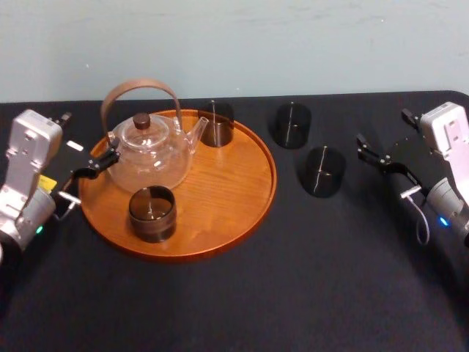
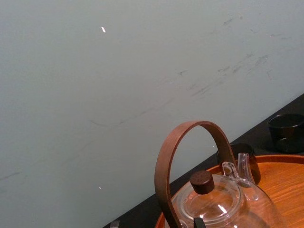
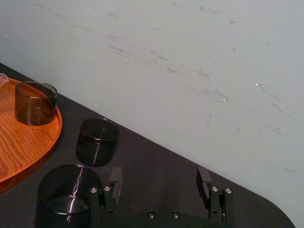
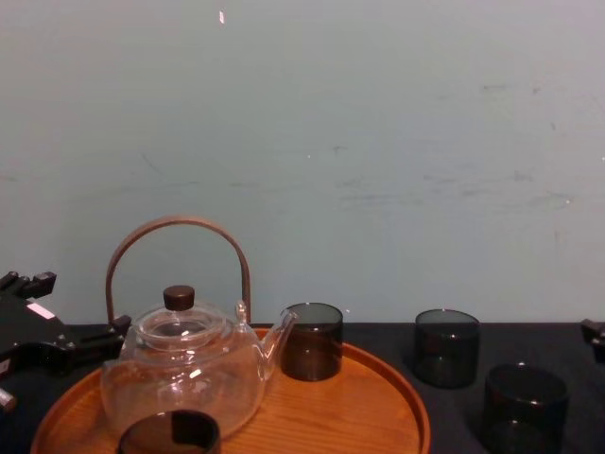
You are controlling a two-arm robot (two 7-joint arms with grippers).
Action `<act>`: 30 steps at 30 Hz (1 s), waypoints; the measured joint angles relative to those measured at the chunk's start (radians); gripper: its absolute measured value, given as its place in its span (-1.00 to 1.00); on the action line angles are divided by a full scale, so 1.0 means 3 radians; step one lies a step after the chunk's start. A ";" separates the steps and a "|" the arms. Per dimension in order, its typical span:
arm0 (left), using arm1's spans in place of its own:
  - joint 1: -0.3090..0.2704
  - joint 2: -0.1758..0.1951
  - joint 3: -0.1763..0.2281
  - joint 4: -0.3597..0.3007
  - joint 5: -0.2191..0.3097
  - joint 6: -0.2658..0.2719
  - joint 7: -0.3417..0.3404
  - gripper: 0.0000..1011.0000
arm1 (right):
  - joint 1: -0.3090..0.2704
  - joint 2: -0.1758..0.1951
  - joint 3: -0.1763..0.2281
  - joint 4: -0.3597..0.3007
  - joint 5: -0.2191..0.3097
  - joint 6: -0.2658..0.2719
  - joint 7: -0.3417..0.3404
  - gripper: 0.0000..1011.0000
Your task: Pick up the glass from the table and place it on the tray.
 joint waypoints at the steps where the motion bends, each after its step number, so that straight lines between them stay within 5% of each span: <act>1: 0.0000 0.0000 0.0000 0.0000 0.0000 0.0000 0.0000 1.00 | 0.0000 0.0000 0.0000 0.0000 0.0000 0.0000 0.0000 0.98; 30: 0.0000 0.0000 0.0000 0.0000 0.0000 0.0000 0.0000 1.00 | 0.0000 0.0000 0.0000 0.0000 0.0000 0.0000 0.0000 0.98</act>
